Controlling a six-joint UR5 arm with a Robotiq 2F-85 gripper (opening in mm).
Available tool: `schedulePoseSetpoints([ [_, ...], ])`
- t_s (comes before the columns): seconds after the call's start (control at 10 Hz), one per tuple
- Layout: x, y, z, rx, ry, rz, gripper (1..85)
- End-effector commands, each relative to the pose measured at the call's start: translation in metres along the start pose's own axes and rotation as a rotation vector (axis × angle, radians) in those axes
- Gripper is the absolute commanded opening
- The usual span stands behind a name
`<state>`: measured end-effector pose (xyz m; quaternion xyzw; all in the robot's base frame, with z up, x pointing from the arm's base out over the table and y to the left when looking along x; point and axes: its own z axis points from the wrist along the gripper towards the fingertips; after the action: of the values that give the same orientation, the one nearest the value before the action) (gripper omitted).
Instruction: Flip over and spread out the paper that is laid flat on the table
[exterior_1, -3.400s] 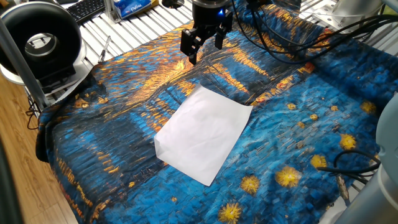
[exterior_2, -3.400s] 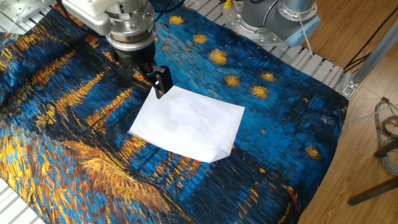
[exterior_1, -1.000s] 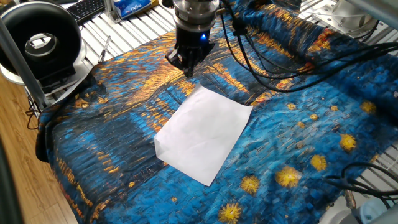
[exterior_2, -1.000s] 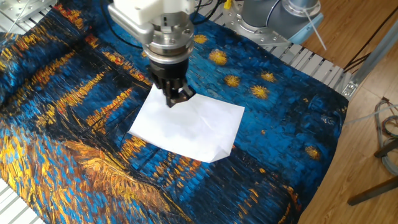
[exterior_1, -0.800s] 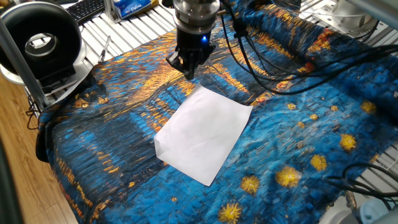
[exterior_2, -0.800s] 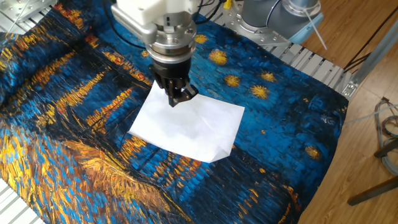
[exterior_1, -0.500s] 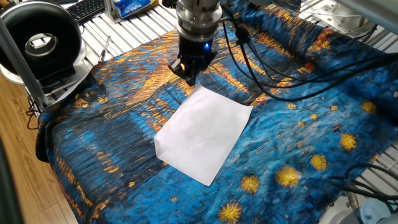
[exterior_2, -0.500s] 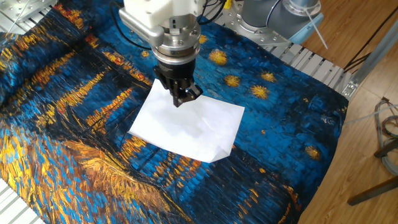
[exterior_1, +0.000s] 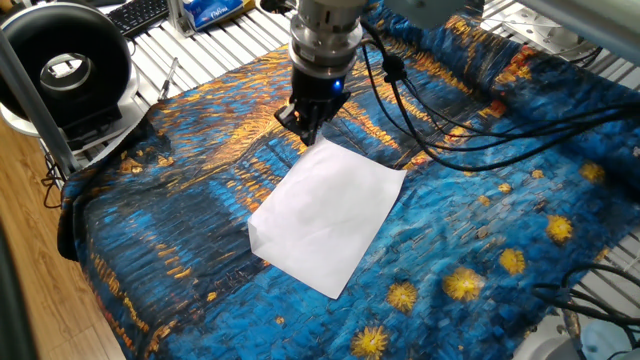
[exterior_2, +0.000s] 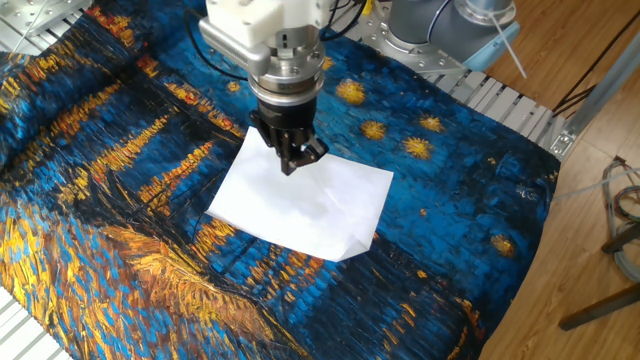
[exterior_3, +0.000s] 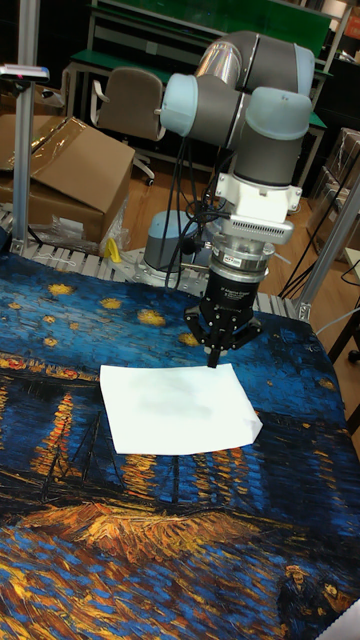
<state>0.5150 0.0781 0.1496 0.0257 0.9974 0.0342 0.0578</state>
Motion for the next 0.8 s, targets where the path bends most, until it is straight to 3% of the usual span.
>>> schedulePoseSetpoints([
  [0.0, -0.004, 0.002, 0.004, -0.011, -0.025, -0.007, 1.0],
  [0.3, -0.005, -0.005, 0.004, 0.015, -0.027, -0.026, 1.0],
  [0.4, 0.002, -0.001, 0.004, 0.000, -0.002, -0.043, 1.0],
  [0.6, 0.031, 0.005, 0.002, -0.029, 0.109, -0.123, 1.0],
  [0.7, 0.034, 0.005, 0.002, -0.031, 0.121, -0.156, 1.0],
])
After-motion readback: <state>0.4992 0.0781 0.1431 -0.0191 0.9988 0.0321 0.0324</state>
